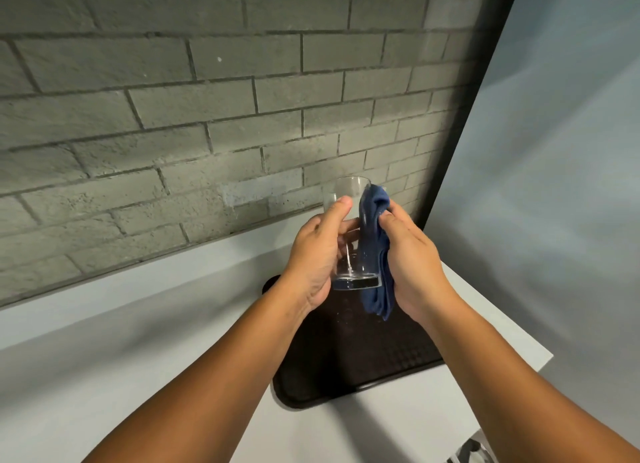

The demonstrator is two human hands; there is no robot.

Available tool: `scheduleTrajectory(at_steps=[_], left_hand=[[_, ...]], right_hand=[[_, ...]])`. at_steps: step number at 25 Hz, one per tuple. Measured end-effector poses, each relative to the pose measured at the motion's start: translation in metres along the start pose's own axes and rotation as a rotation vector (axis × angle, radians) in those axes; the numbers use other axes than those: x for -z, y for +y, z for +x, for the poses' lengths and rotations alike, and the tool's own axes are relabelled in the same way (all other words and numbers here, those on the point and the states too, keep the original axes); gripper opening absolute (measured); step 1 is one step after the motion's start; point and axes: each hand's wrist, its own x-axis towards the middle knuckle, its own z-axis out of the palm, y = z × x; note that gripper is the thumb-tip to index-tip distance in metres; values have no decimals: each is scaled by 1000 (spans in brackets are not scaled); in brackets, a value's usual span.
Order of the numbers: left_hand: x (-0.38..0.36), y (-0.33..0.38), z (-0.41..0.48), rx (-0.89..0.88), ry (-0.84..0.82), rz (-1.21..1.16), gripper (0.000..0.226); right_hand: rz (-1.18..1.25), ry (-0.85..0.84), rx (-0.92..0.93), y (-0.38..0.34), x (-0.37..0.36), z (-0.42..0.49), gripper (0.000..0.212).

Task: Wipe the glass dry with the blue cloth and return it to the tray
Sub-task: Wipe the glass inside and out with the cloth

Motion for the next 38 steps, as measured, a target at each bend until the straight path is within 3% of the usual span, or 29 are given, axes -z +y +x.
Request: scheduleTrajectory(at_steps=[3, 6, 11, 15, 19, 20, 23, 26, 28, 30, 32, 35, 38], left_hand=[[0, -2, 2, 52, 76, -52, 44], [-1, 3, 1, 67, 8, -69, 48], [-3, 5, -1, 74, -44, -49, 80], [-3, 8, 2, 42, -21, -19, 65], [-1, 12, 4, 48, 74, 15, 59], [0, 11, 2, 32, 67, 15, 58], [1, 4, 1, 1, 53, 32, 65], [0, 5, 3, 58, 84, -33, 69], [-4, 5, 1, 19, 87, -23, 72], [-9, 5, -2, -81, 99, -9, 68], [-15, 9, -3, -252, 108, 91, 50], [-21, 2, -3, -561, 89, 224, 51], [-17, -10, -1, -661, 25, 328, 51]], right_hand=[[-112, 16, 74, -7, -6, -11, 45], [-113, 6, 133, -4, -6, -12, 47], [-150, 12, 134, -10, -10, -18, 47], [-31, -20, 105, -4, -7, -12, 43], [-267, -11, 230, -6, -11, -19, 45], [-233, -33, 217, -6, -10, -17, 44], [26, -53, 27, -5, -11, -8, 40], [-14, -70, 58, -7, -12, -12, 43], [102, -30, -17, -1, -11, -9, 39], [347, 7, -241, 8, -9, -9, 36], [531, -10, -448, 10, -14, -16, 42], [783, -49, -581, 7, -13, -15, 50], [794, -27, -616, 3, -10, -15, 50]])
